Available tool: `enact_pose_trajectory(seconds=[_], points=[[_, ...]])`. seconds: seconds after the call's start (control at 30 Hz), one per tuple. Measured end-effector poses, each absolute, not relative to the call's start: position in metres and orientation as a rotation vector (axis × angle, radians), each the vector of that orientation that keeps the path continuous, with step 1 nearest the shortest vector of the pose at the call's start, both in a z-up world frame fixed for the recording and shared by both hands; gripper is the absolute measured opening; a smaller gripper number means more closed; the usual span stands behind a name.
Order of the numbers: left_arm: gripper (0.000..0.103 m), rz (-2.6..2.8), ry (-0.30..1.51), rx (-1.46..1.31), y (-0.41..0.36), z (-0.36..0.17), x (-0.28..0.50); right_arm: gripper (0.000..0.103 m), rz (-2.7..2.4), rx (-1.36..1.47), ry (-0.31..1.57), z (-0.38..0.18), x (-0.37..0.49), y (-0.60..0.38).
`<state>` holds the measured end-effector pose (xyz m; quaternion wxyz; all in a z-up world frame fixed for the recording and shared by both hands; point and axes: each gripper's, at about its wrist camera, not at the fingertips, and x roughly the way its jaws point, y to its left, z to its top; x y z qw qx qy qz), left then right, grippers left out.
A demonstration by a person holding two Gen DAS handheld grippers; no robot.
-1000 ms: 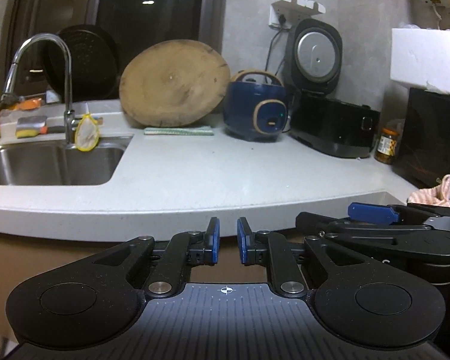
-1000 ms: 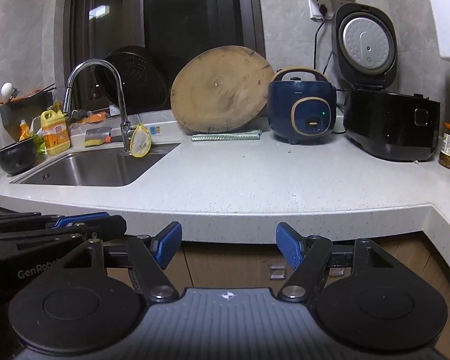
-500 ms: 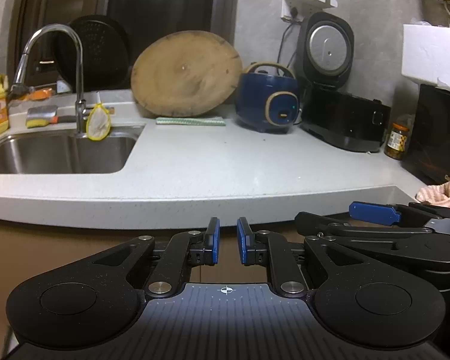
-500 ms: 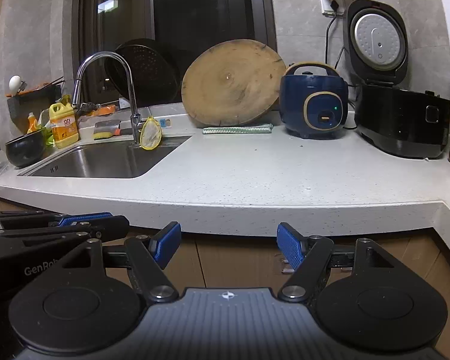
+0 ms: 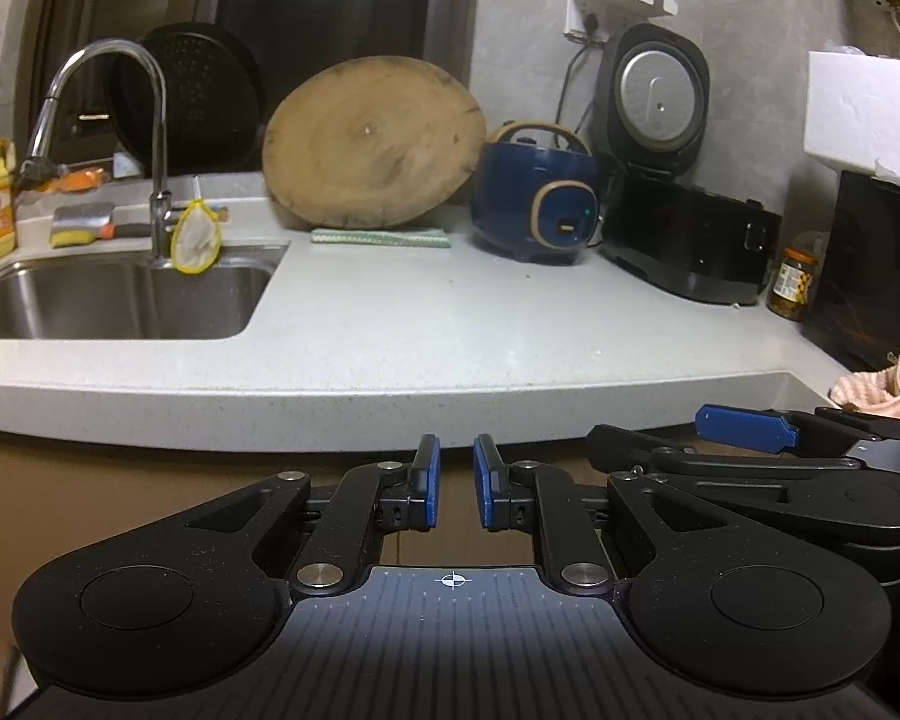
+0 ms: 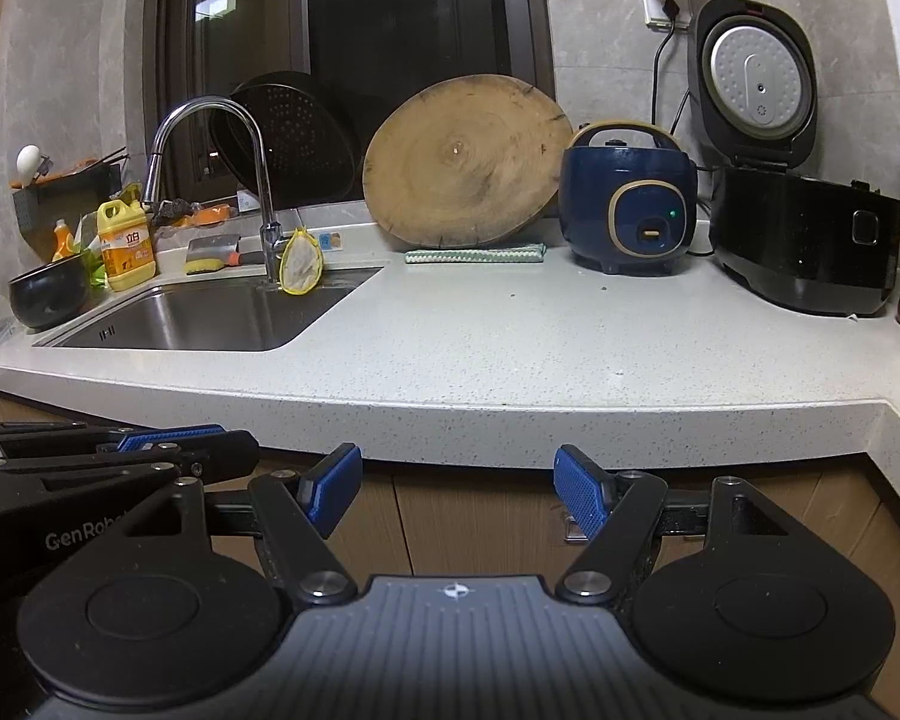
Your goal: Collect trash
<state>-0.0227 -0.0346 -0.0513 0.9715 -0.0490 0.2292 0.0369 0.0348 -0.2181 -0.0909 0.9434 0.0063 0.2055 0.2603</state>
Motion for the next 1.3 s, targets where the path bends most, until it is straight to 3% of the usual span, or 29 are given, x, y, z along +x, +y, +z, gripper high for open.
enact_pose_trajectory(seconds=[1.3], points=[[0.016,0.062,0.469,-0.11,-0.039,-0.0519,-0.0272,0.072,0.521,0.016,0.421,-0.0902,0.0352,-0.2177]])
